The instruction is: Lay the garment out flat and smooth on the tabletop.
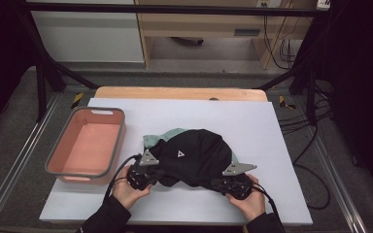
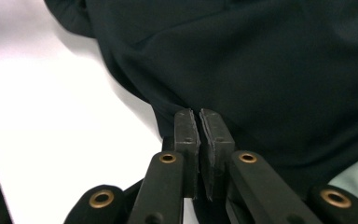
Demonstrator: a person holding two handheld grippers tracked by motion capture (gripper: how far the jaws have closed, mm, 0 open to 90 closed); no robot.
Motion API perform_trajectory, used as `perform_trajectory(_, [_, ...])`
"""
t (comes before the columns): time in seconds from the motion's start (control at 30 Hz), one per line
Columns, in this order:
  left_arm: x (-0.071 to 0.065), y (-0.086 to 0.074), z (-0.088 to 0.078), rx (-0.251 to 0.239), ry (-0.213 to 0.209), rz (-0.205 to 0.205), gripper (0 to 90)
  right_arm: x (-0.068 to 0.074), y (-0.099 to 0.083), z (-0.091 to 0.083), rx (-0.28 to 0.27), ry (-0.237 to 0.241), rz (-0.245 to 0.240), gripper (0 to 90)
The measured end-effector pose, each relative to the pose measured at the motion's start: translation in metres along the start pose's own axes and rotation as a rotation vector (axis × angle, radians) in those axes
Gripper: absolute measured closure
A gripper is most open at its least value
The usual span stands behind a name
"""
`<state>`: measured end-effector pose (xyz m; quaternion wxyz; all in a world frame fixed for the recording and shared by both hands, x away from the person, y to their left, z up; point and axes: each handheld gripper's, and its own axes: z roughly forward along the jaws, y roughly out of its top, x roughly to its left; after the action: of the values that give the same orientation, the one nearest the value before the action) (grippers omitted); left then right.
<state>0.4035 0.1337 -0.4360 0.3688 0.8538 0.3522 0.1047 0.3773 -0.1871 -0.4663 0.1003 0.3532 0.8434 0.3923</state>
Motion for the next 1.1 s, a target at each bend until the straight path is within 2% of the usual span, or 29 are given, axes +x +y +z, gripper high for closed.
perform_trajectory(0.17, [0.013, 0.008, -0.019, -0.065, 0.034, -0.031, 87.4, 0.009, 0.016, -0.011, -0.052, 0.064, -0.037, 87.3])
perform_trajectory(0.3, [0.024, 0.016, -0.025, -0.107, 0.091, -0.048, 87.4, 0.021, 0.035, -0.014, -0.104, 0.138, -0.054, 87.4])
perform_trajectory(0.4, [0.031, 0.018, -0.022, -0.104, 0.126, -0.063, 87.4, 0.032, 0.049, -0.010, -0.133, 0.208, -0.051, 87.4])
perform_trajectory(0.43, [0.037, 0.013, -0.018, -0.086, 0.136, -0.080, 87.4, 0.039, 0.057, -0.002, -0.131, 0.235, -0.056, 87.3])
perform_trajectory(0.5, [0.038, 0.011, -0.015, -0.074, 0.136, -0.091, 87.2, 0.043, 0.060, 0.005, -0.122, 0.236, -0.056, 87.2])
perform_trajectory(0.57, [0.041, 0.006, -0.013, -0.063, 0.132, -0.106, 85.8, 0.047, 0.062, 0.022, -0.078, 0.216, -0.060, 86.6])
perform_trajectory(0.6, [0.042, 0.004, -0.012, -0.058, 0.137, -0.109, 78.7, 0.047, 0.059, 0.037, -0.042, 0.193, -0.063, 84.6])
perform_trajectory(0.63, [0.042, 0.003, -0.013, -0.054, 0.139, -0.109, 78.7, 0.047, 0.059, 0.037, -0.042, 0.193, -0.063, 84.6])
perform_trajectory(0.67, [0.041, 0.002, -0.014, -0.056, 0.140, -0.106, 74.3, 0.045, 0.057, 0.042, -0.033, 0.189, -0.057, 81.6])
perform_trajectory(0.7, [0.040, 0.002, -0.016, -0.063, 0.147, -0.103, 62.1, 0.043, 0.053, 0.044, -0.035, 0.179, -0.060, 74.0])
perform_trajectory(0.73, [0.038, 0.003, -0.018, -0.069, 0.145, -0.100, 62.1, 0.043, 0.053, 0.044, -0.035, 0.179, -0.060, 74.0])
perform_trajectory(0.8, [0.033, 0.004, -0.022, -0.081, 0.140, -0.087, 48.5, 0.038, 0.052, 0.034, -0.073, 0.162, -0.060, 66.6])
perform_trajectory(0.83, [0.031, 0.004, -0.023, -0.085, 0.131, -0.087, 36.6, 0.028, 0.051, 0.019, -0.119, 0.124, -0.038, 57.6])
perform_trajectory(0.87, [0.028, 0.005, -0.024, -0.088, 0.122, -0.087, 36.6, 0.028, 0.051, 0.019, -0.119, 0.124, -0.038, 57.6])
perform_trajectory(0.93, [0.021, 0.005, -0.024, -0.094, 0.104, -0.077, 28.8, 0.016, 0.049, 0.004, -0.158, 0.075, -0.011, 48.4])
perform_trajectory(0.97, [0.014, 0.006, -0.023, -0.099, 0.100, -0.051, 23.9, 0.003, 0.044, -0.008, -0.177, 0.027, 0.006, 42.3])
perform_trajectory(1.0, [0.014, 0.006, -0.023, -0.099, 0.100, -0.051, 20.9, 0.003, 0.044, -0.008, -0.177, 0.027, 0.006, 42.3])
perform_trajectory(1.1, [0.001, 0.005, -0.018, -0.090, 0.058, -0.021, 19.4, -0.016, 0.030, -0.022, -0.189, -0.040, 0.029, 35.6])
